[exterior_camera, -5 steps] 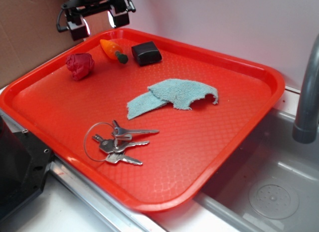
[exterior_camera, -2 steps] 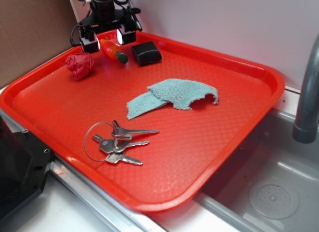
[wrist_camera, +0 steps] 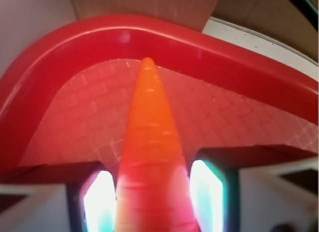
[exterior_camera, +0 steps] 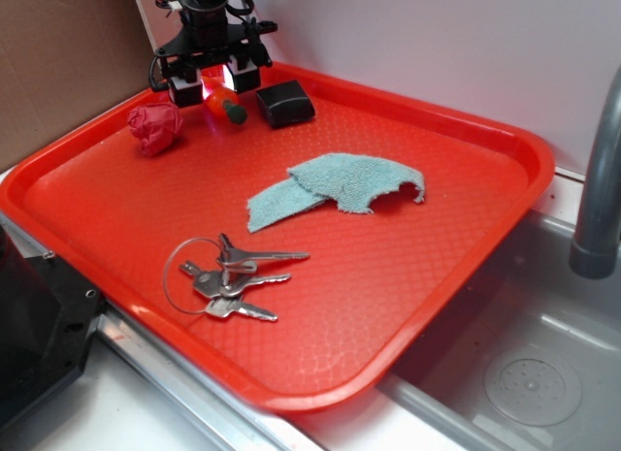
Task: Grab the carrot.
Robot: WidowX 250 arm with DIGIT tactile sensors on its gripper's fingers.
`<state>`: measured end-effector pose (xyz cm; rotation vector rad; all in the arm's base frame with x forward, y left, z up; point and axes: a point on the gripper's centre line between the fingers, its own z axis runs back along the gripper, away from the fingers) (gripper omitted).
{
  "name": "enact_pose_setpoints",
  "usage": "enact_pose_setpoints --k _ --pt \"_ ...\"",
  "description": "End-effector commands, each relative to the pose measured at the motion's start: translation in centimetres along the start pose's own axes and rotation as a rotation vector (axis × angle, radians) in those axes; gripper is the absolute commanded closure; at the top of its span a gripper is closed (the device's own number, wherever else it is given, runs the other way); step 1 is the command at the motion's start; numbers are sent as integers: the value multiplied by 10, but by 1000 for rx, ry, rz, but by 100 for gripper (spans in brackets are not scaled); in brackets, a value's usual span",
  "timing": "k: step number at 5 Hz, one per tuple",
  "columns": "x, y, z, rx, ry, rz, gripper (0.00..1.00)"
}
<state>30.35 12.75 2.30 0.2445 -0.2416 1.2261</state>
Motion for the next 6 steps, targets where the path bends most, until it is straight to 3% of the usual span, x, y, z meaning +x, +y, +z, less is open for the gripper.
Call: enact_pose_setpoints --k 1,2,3,4,5,6 --pt "14 15 43 -96 -30 -37 100" --pt "14 23 80 -196 1 -207 100" --pt "2 34 117 -251 42 -369 100" --pt "-28 47 159 -300 93 -585 100" --pt "-56 66 187 -327 166 -799 100" --pt "-72 81 200 -321 202 -900 100"
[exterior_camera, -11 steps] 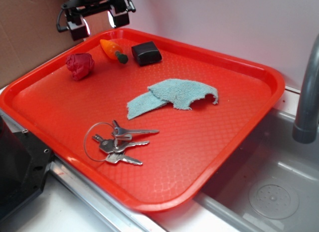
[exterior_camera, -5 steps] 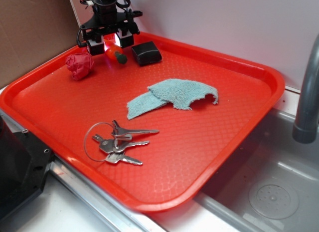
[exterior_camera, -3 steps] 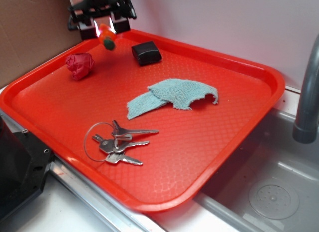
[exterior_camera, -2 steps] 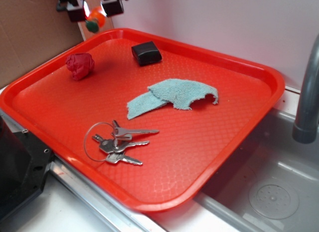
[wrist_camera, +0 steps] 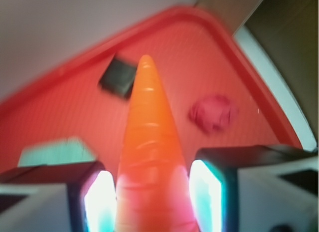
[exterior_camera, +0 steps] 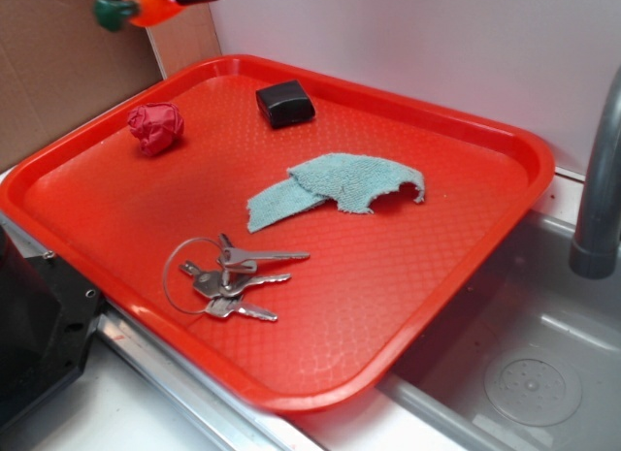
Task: Grab the carrot.
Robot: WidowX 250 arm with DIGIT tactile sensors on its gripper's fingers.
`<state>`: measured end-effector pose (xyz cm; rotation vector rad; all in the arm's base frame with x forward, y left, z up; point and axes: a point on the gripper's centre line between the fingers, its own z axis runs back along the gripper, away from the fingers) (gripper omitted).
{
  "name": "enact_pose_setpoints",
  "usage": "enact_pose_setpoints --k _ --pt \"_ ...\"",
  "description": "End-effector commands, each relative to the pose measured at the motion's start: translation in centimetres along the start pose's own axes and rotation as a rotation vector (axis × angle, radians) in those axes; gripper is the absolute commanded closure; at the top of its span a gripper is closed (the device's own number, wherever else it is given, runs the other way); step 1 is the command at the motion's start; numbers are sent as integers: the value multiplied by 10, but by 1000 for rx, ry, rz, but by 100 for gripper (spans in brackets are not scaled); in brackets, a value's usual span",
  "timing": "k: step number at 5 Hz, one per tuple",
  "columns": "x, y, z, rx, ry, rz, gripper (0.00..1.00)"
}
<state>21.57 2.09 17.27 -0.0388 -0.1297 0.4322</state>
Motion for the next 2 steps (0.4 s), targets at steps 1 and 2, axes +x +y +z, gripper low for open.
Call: enact_pose_setpoints --k 1,2 --pt "-33 14 29 -25 70 -181 100" --pt "-28 17 25 -31 115 -178 100"
